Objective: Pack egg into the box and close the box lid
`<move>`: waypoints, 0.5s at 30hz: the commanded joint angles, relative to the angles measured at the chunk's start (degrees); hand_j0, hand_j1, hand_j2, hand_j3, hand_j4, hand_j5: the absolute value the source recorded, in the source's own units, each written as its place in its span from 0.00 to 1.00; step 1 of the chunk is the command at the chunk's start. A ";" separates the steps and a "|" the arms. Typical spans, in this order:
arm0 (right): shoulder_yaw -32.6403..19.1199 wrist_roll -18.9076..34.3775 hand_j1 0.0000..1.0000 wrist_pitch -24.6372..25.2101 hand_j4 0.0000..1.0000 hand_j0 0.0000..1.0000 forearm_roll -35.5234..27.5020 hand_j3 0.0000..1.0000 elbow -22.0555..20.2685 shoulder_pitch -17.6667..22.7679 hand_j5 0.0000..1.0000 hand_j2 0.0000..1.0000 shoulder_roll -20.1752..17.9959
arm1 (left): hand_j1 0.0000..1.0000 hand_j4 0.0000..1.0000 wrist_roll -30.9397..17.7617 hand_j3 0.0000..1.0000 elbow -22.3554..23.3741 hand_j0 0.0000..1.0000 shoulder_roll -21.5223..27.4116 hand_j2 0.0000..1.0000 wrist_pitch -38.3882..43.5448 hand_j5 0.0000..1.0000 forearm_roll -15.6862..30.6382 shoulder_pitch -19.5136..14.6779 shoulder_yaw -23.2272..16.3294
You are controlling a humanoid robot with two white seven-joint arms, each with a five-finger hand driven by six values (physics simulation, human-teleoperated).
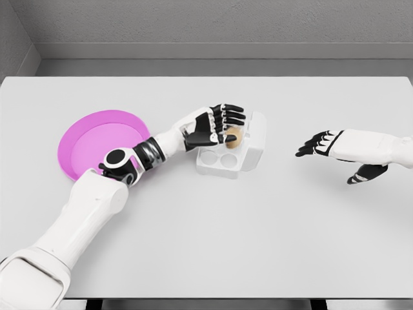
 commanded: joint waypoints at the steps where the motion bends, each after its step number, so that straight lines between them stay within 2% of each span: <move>1: -0.03 -0.02 1.00 0.13 1.00 1.00 -0.33 1.00 -0.01 0.00 1.00 1.00 -0.07 | 0.78 0.78 -0.01 0.78 -0.14 0.78 0.23 0.78 -0.12 0.78 0.32 0.00 0.09; 8: -0.03 -0.02 1.00 0.13 1.00 1.00 -0.33 1.00 -0.01 0.00 1.00 1.00 -0.07 | 0.84 0.84 -0.01 0.84 -1.54 0.84 2.07 0.84 -0.12 0.84 0.41 -0.88 0.18; 9: -0.03 -0.02 1.00 0.13 1.00 1.00 -0.33 1.00 -0.10 0.00 1.00 1.00 -0.07 | 0.84 0.84 -0.01 0.84 -3.03 0.84 2.95 0.84 -0.21 0.84 0.49 -0.97 0.27; 11: -0.03 -0.02 1.00 0.13 1.00 1.00 -0.33 1.00 -0.10 0.00 1.00 1.00 -0.07 | 0.87 0.87 -0.01 0.87 -8.22 0.87 5.32 0.87 -0.21 0.87 0.58 -0.79 3.95; 15: -0.03 -0.02 1.00 0.13 1.00 1.00 -0.33 1.00 -0.27 0.00 1.00 1.00 -0.07 | 0.89 0.89 -0.01 0.89 -9.54 0.89 6.21 0.89 -0.21 0.89 1.11 -0.88 4.31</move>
